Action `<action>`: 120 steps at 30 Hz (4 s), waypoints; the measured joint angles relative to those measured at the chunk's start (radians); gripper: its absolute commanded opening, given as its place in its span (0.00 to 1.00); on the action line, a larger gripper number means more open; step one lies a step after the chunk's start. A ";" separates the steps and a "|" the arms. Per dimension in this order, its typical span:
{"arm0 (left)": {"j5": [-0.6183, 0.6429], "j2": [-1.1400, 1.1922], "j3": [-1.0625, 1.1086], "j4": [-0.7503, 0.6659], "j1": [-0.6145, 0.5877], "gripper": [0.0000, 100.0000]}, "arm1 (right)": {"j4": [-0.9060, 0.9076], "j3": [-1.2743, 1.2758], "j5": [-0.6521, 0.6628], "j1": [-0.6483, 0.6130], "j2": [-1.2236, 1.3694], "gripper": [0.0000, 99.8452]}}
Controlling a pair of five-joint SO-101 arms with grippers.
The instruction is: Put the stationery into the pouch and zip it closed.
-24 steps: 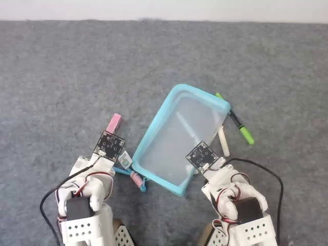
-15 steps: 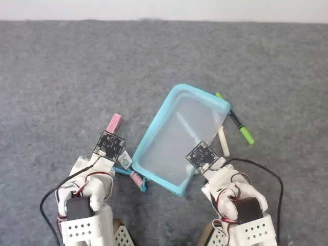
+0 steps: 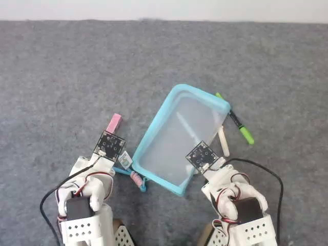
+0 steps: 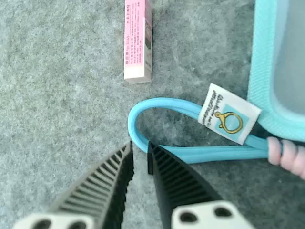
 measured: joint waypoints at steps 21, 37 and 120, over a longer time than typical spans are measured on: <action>0.000 0.000 0.000 0.000 0.000 0.05 | 0.000 0.000 0.000 0.000 0.000 0.02; 0.000 0.000 0.000 0.000 0.000 0.05 | 0.000 0.000 0.000 0.000 0.000 0.02; 0.000 0.000 0.000 -0.046 0.069 0.05 | -0.161 -0.752 -0.057 -0.565 1.264 0.08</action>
